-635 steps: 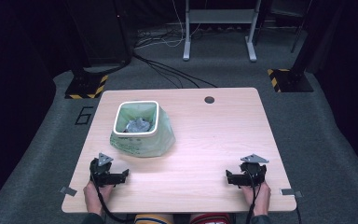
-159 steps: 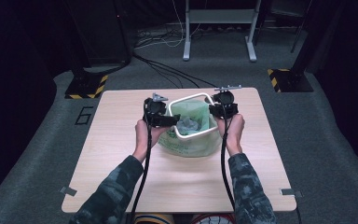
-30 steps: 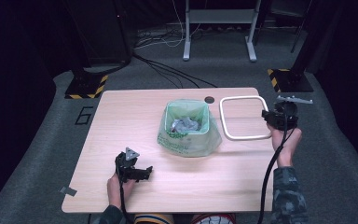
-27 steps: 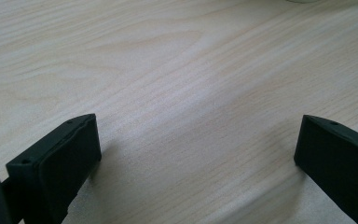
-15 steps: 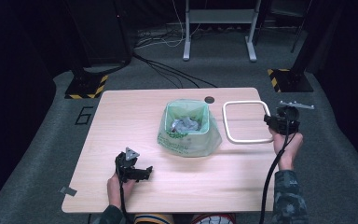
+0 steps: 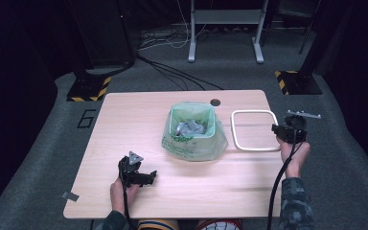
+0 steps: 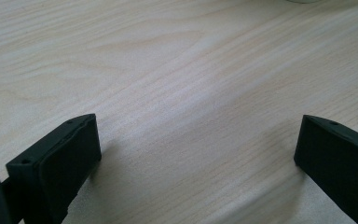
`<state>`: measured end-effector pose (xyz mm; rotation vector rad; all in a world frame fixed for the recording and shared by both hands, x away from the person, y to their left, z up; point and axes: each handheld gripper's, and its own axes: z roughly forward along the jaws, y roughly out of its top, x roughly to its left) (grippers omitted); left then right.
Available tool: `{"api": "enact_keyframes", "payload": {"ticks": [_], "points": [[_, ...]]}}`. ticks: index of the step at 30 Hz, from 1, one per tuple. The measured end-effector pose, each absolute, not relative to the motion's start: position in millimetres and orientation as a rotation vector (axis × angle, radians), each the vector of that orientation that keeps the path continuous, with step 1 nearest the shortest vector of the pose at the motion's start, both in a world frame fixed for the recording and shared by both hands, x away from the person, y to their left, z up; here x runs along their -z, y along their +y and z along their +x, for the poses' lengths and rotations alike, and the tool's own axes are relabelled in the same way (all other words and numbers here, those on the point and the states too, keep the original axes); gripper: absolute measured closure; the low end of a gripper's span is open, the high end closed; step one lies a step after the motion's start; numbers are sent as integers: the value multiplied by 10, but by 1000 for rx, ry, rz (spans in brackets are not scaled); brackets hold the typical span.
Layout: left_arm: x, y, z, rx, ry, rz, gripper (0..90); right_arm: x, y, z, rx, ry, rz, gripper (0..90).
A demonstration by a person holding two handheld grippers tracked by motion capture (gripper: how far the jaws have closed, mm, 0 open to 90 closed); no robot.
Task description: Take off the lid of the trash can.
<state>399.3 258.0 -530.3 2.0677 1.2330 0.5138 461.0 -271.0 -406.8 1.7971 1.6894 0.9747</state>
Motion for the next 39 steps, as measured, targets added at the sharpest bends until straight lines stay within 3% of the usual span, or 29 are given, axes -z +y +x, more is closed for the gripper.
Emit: {"api": "enact_keyframes", "payload": {"ticks": [39], "points": [[5303, 2580, 3993, -514, 1233, 2068, 0, 4692, -2708, 4666, -808, 1677, 1887, 785]]}}
